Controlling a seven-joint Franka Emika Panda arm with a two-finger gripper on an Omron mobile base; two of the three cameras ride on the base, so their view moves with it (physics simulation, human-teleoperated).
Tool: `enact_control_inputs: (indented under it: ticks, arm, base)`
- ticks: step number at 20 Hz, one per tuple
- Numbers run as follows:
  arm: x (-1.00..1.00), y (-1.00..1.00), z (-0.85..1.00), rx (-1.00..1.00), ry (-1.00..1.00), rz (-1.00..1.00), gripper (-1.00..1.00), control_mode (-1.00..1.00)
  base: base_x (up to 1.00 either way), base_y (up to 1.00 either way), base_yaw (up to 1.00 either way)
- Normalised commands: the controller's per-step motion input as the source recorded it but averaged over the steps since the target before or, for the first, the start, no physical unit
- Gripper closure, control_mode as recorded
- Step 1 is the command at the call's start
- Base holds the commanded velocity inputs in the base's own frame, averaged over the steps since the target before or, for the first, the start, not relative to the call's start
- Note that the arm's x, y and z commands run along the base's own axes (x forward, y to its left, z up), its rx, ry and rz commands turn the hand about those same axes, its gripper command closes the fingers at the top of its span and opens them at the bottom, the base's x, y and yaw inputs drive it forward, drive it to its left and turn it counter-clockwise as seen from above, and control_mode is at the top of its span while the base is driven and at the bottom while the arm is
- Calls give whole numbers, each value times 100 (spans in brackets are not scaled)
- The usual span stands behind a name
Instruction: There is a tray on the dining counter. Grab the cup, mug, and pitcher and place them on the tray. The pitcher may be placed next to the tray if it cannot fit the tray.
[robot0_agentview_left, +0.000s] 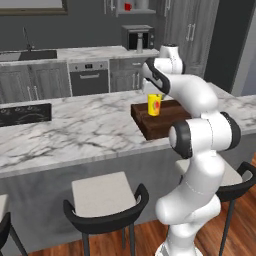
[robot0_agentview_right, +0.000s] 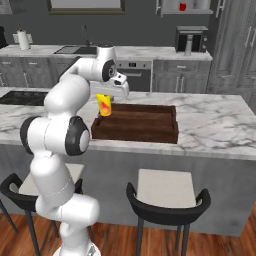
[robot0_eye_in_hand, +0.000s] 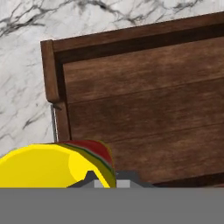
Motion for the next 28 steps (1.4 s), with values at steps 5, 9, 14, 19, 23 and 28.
enact_control_inputs:
  ticks: [5,9,14,19,23,28]
  arm:
    - [34,0,-17,0,0,0,100,-100]
    - [30,0,-22,0,0,0,100,-100]
    - [25,0,-24,0,0,0,100,-100]
    - [10,0,-21,0,0,0,100,-100]
    - [8,0,-23,0,0,0,100,-100]
    - [7,0,-27,0,0,0,100,-100]
  base:
    - [0,0,0]
    - [0,0,0]
    - [0,0,0]
    - [0,0,0]
    - [0,0,0]
    - [0,0,0]
